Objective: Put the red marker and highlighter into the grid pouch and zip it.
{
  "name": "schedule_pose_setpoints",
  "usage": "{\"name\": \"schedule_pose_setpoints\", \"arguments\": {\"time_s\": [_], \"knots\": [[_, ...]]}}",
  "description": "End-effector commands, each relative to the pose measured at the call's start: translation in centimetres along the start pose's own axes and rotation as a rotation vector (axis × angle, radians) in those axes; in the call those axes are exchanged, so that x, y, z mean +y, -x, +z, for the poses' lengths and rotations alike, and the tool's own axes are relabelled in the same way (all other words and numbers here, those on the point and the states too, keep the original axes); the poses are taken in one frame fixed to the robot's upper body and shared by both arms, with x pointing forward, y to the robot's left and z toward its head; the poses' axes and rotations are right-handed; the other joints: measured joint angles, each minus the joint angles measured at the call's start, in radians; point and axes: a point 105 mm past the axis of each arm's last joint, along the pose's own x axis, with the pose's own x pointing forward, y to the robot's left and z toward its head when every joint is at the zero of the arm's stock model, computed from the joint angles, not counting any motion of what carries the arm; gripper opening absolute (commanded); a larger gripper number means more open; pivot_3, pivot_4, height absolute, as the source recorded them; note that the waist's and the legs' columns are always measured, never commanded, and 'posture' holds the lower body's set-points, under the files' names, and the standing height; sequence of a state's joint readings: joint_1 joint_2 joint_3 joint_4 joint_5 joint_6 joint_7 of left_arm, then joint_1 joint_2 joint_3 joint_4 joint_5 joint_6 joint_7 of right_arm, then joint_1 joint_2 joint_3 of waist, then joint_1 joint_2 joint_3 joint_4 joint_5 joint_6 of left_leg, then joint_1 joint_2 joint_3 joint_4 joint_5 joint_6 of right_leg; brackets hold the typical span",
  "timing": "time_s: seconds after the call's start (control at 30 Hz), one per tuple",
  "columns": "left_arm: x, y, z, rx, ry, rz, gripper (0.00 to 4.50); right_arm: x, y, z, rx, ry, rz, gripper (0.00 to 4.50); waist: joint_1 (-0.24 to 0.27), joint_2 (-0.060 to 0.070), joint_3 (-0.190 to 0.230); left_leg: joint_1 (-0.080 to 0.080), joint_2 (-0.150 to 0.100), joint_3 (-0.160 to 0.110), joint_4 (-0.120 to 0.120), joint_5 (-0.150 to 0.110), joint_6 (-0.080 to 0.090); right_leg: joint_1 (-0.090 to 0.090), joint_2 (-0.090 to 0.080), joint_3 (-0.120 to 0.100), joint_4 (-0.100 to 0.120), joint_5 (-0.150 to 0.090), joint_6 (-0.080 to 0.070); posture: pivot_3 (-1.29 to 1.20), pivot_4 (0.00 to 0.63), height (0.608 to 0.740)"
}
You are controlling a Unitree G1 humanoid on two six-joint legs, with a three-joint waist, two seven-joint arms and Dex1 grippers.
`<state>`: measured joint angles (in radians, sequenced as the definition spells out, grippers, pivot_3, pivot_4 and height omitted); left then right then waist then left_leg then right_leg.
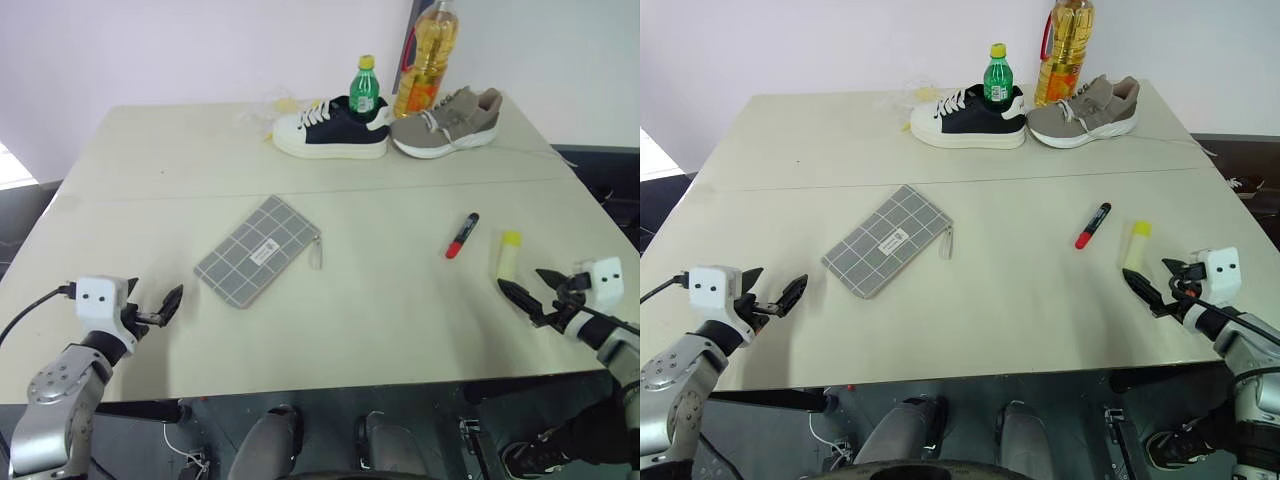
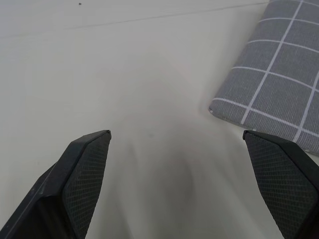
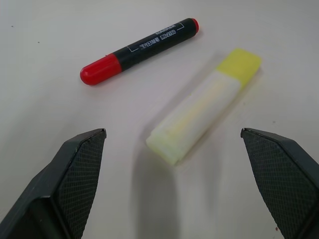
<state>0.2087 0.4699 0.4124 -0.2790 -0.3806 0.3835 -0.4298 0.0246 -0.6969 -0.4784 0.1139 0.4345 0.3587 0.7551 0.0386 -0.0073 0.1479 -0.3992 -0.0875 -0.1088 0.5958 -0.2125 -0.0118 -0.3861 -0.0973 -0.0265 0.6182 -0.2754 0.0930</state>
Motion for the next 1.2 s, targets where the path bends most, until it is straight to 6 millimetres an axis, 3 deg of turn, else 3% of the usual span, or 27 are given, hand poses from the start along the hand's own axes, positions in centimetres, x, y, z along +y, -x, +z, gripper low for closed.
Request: {"name": "schedule_pose_setpoints", "arguments": {"time_s": [0.03,0.23,0.33,0.43,0.5,0.7,0.87,0.97,1.0,1.2], "knots": [[0.2,0.1,1.2,-0.043,-0.029,0.013,4.49,-0.3,0.2,1.2,-0.029,0.038,-0.006,4.5,0.0,0.0,0.0,0.0,0.0,0.0,0.0,0.0,0.0,0.0,0.0,0.0,0.0,0.0,0.0,0.0,0.15,0.738],[-0.4,-0.4,1.2,-0.064,0.002,0.007,4.49,-0.2,-0.8,2.5,-0.071,0.056,-0.005,4.5,-0.001,0.0,0.0,0.0,0.0,0.0,0.0,0.0,0.0,0.0,0.0,0.0,0.0,0.0,0.0,0.0,0.15,0.738],[-0.5,-0.4,1.2,-0.089,0.005,0.035,4.49,1.9,-2.3,5.2,-0.139,0.102,0.078,4.5,-0.006,0.0,0.0,0.0,0.0,0.0,0.0,0.0,0.0,0.0,0.0,0.0,0.0,0.0,0.0,0.0,0.15,0.738],[-0.7,-0.4,1.4,-0.117,-0.027,0.056,4.49,5.3,-4.0,7.6,-0.201,0.142,0.209,4.5,-0.007,0.001,0.0,0.0,0.0,0.0,0.0,0.0,0.0,-0.001,0.0,0.0,0.001,0.0,0.0,0.0,0.15,0.738],[-1.1,-0.1,1.4,-0.129,-0.079,0.048,4.49,8.9,-5.6,8.7,-0.231,0.162,0.318,4.5,-0.008,0.0,0.0,0.0,0.0,0.0,0.0,0.0,0.0,-0.001,0.0,0.0,0.001,0.0,0.0,0.0,0.15,0.738],[-2.5,1.2,0.4,-0.12,-0.217,-0.006,4.49,17.5,-9.2,9.5,-0.236,0.27,0.525,4.5,-0.006,0.0,0.0,-0.001,0.0,0.0,0.0,0.0,0.0,-0.002,0.0,0.0,0.0,0.0,0.0,0.0,0.15,0.738],[-3.3,1.6,-0.2,-0.096,-0.3,-0.057,4.5,21.1,-11.8,9.3,-0.208,0.281,0.554,2.05,0.001,0.0,-0.001,-0.003,-0.001,-0.001,0.001,0.0,0.0,-0.006,0.0,-0.001,-0.001,0.001,-0.001,0.0,0.15,0.738],[-3.7,1.4,-0.3,-0.078,-0.457,-0.118,4.5,24.1,-13.2,9.0,-0.182,0.268,0.607,0.39,-0.002,-0.001,-0.001,-0.003,0.0,-0.001,0.0,0.0,0.0,-0.006,0.0,-0.001,-0.001,0.001,-0.001,0.0,0.15,0.738],[-3.8,1.2,-0.2,-0.079,-0.512,-0.139,4.5,25.2,-13.6,8.9,-0.177,0.274,0.625,0.04,-0.004,-0.001,-0.001,-0.002,0.0,-0.001,0.0,0.0,0.0,-0.007,0.0,-0.001,-0.001,0.001,-0.001,0.0,0.15,0.738],[-4.3,-0.2,-0.4,-0.069,-0.698,-0.245,4.5,28.0,-17.0,8.5,-0.131,0.238,0.571,0.04,-0.025,0.0,-0.001,-0.001,-0.001,-0.001,-0.001,0.0,0.0,-0.008,0.001,-0.001,0.002,0.002,-0.001,0.0,0.15,0.738]]}}
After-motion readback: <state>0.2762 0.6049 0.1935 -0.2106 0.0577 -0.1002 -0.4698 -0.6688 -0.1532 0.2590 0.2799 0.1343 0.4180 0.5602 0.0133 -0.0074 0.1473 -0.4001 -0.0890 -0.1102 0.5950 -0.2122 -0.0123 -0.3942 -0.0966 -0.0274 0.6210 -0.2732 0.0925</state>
